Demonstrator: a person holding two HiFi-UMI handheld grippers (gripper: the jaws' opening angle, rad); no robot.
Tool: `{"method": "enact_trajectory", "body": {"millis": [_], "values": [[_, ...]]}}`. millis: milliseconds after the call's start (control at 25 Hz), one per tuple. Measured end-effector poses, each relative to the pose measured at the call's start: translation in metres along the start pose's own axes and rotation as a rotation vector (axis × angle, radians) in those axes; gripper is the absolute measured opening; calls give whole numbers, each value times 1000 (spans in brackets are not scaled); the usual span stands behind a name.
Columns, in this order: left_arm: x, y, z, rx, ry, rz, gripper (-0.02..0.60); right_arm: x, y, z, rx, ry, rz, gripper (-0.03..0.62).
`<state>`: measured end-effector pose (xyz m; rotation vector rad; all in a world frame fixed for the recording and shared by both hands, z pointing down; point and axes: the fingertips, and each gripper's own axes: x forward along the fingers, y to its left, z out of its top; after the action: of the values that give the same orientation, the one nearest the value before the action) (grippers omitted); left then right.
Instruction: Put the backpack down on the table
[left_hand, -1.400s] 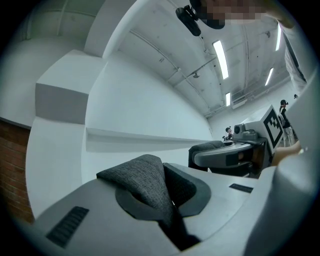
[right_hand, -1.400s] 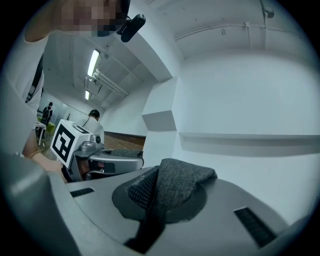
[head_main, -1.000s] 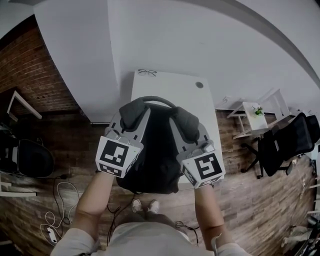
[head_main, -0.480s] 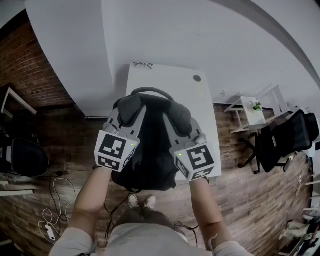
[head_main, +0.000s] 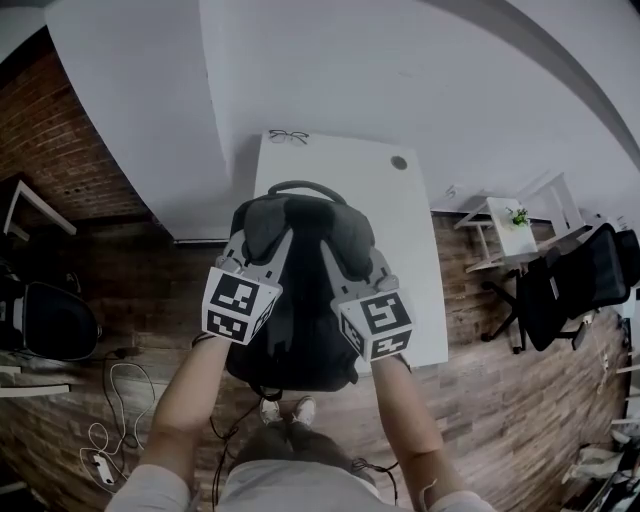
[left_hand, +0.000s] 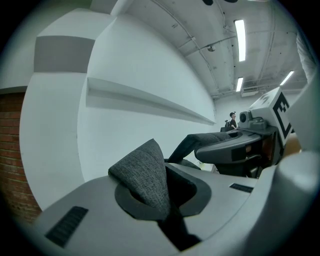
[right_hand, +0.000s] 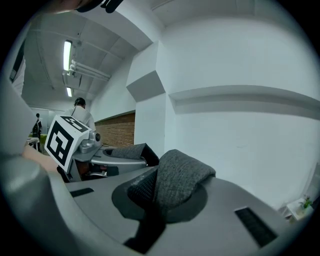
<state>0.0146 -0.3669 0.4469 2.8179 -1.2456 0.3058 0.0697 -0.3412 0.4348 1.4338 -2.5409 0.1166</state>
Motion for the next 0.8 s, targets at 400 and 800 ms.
{"method": "enact_trajectory", "body": {"millis": [400, 800], "values": [[38, 18, -46, 6, 53, -27, 38, 37, -20, -34, -21, 63, 6, 51], [68, 32, -93, -33, 162, -9, 48, 70, -38, -80, -51, 163, -15, 52]]}}
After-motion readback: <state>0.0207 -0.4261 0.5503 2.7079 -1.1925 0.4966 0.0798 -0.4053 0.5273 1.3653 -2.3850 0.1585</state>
